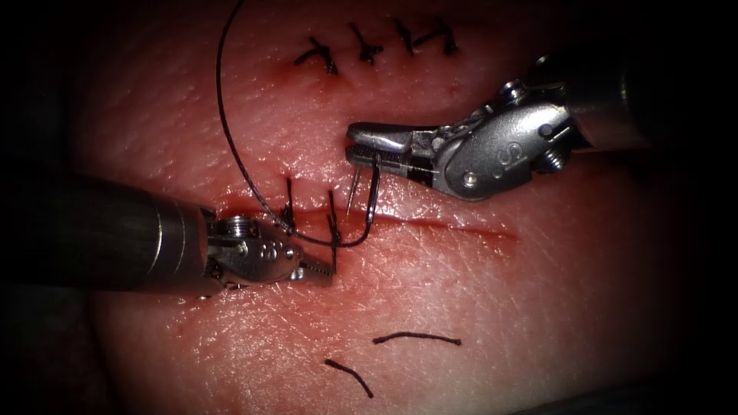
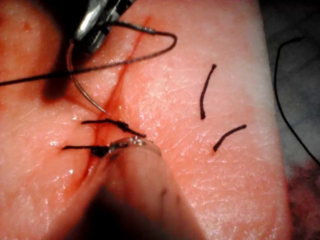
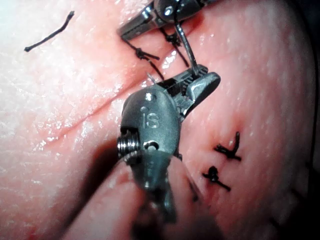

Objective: Wound Closure
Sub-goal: Push needle into flesh above incision

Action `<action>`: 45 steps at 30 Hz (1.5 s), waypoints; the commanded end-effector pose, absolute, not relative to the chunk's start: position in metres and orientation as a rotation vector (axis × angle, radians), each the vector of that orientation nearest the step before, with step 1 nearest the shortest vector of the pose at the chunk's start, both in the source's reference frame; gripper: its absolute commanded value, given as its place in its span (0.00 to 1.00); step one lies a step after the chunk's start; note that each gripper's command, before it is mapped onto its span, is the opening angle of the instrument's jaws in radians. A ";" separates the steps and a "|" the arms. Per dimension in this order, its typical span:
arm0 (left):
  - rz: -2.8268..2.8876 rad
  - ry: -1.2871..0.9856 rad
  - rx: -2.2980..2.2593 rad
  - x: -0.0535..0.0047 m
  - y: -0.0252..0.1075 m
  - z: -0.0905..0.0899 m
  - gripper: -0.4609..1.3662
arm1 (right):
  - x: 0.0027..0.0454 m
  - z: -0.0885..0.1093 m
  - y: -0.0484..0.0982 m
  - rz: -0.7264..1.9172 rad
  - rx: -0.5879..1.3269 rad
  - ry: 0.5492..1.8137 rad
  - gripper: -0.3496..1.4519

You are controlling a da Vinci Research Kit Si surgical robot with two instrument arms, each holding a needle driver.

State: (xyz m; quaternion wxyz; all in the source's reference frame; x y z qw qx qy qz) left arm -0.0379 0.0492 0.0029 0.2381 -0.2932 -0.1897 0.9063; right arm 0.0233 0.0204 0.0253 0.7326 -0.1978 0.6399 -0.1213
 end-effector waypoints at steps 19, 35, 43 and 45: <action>2.475 -0.539 -0.810 -0.0382 0.049 0.002 0.06 | 0.0229 0.024 0.021 -0.302 -0.475 1.398 0.00; 2.451 -0.552 -0.841 -0.0390 0.050 0.000 0.06 | 0.0216 0.024 0.022 -0.354 -0.541 1.381 0.00; 2.460 -0.520 -0.872 -0.0400 0.050 -0.001 0.06 | 0.0214 0.024 0.022 -0.380 -0.566 1.362 0.00; 2.463 -0.516 -0.873 -0.0403 0.050 -0.001 0.06 | 0.0212 0.024 0.022 -0.405 -0.585 1.356 0.00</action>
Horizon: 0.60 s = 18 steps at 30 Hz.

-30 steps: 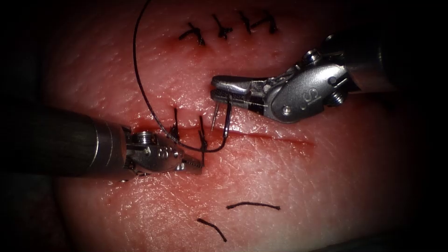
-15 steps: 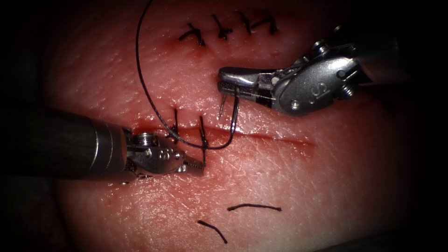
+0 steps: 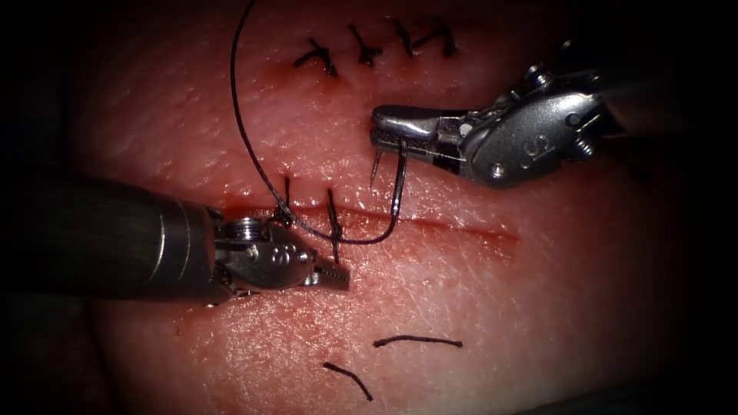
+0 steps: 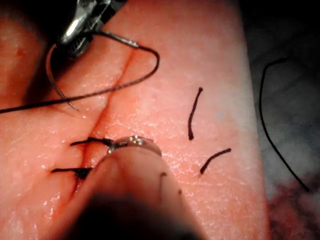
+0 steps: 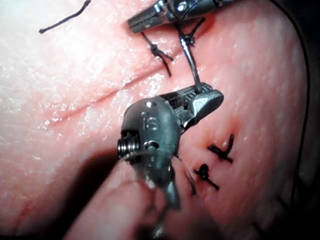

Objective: Wound Closure
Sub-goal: Push needle into flesh above incision

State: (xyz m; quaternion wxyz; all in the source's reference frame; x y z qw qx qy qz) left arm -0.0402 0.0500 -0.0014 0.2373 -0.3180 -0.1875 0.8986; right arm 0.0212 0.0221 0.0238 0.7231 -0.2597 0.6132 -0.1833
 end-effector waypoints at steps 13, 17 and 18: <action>2.439 -0.461 -0.928 -0.0420 0.052 0.000 0.06 | 0.0200 0.024 0.022 -0.425 -0.611 1.351 0.00; 2.435 -0.449 -0.927 -0.0424 0.052 0.001 0.06 | 0.0200 0.024 0.021 -0.425 -0.612 1.351 0.00; 2.437 -0.444 -0.927 -0.0426 0.052 0.001 0.06 | 0.0200 0.023 0.021 -0.426 -0.613 1.351 0.00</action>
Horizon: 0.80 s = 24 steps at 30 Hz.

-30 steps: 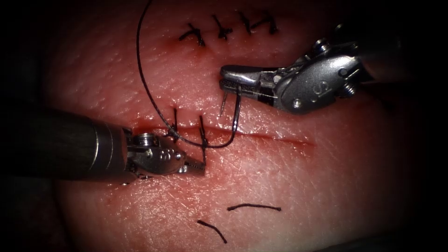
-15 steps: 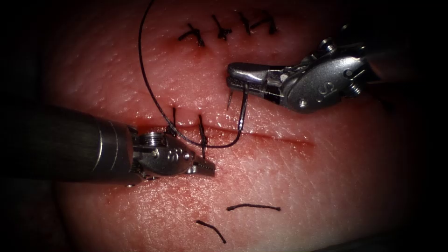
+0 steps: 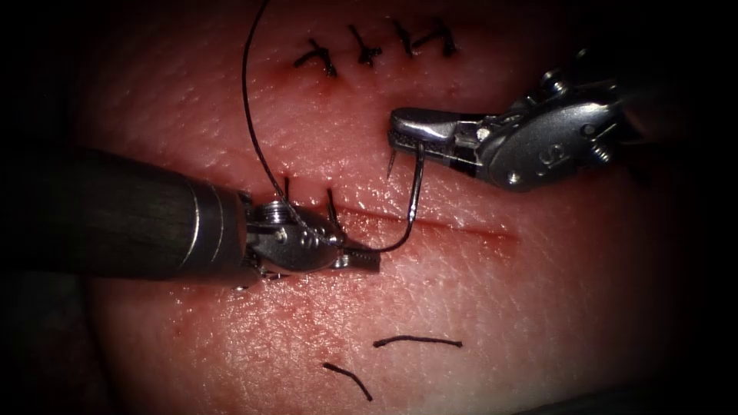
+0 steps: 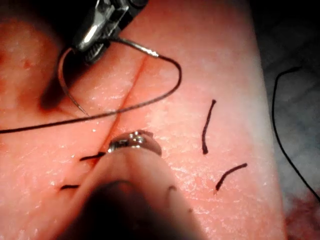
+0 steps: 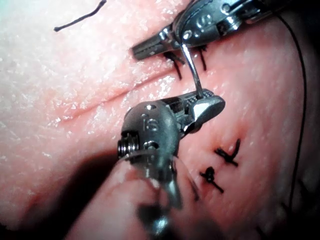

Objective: Wound Closure
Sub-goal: Push needle into flesh above incision

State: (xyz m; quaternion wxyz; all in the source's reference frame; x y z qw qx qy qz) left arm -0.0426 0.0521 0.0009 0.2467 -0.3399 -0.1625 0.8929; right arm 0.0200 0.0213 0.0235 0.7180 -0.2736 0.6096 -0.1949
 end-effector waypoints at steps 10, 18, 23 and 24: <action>2.456 -0.461 -0.928 -0.0426 0.050 0.004 0.06 | 0.0198 0.024 0.021 -0.452 -0.638 1.345 0.00; 2.447 -0.479 -0.925 -0.0425 0.049 0.005 0.06 | 0.0197 0.024 0.020 -0.485 -0.669 1.335 0.00; 2.439 -0.488 -0.926 -0.0425 0.048 0.005 0.06 | 0.0198 0.025 0.020 -0.484 -0.682 1.334 0.00; 2.440 -0.488 -0.926 -0.0425 0.048 0.005 0.06 | 0.0198 0.025 0.020 -0.485 -0.683 1.334 0.00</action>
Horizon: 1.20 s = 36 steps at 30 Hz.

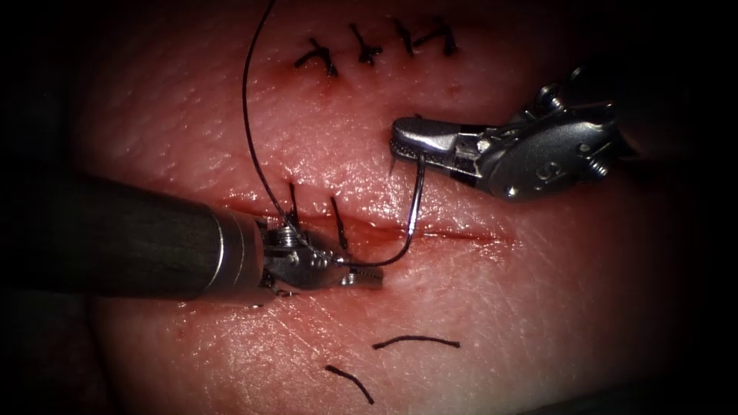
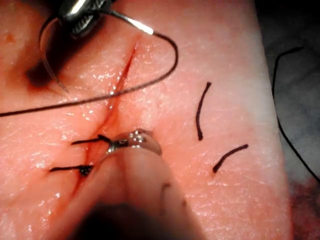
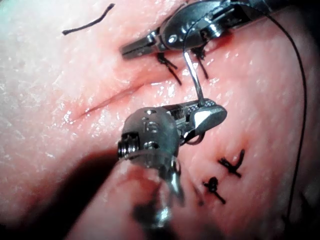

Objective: Wound Closure
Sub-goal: Push needle into flesh above incision

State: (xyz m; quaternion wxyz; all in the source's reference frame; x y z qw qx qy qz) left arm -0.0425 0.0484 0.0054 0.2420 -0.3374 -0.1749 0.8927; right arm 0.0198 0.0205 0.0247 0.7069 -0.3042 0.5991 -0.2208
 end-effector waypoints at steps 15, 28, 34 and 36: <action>2.441 -0.497 -0.933 -0.0421 0.048 0.005 0.06 | 0.0199 0.026 0.020 -0.496 -0.703 1.331 0.00; 2.436 -0.514 -0.941 -0.0419 0.048 0.004 0.06 | 0.0209 0.030 0.017 -0.557 -0.690 1.294 0.00; 2.435 -0.518 -0.944 -0.0418 0.049 0.004 0.06 | 0.0208 0.033 0.015 -0.514 -0.672 1.296 0.00; 2.436 -0.519 -0.940 -0.0418 0.049 0.004 0.06 | 0.0207 0.034 0.014 -0.498 -0.658 1.292 0.00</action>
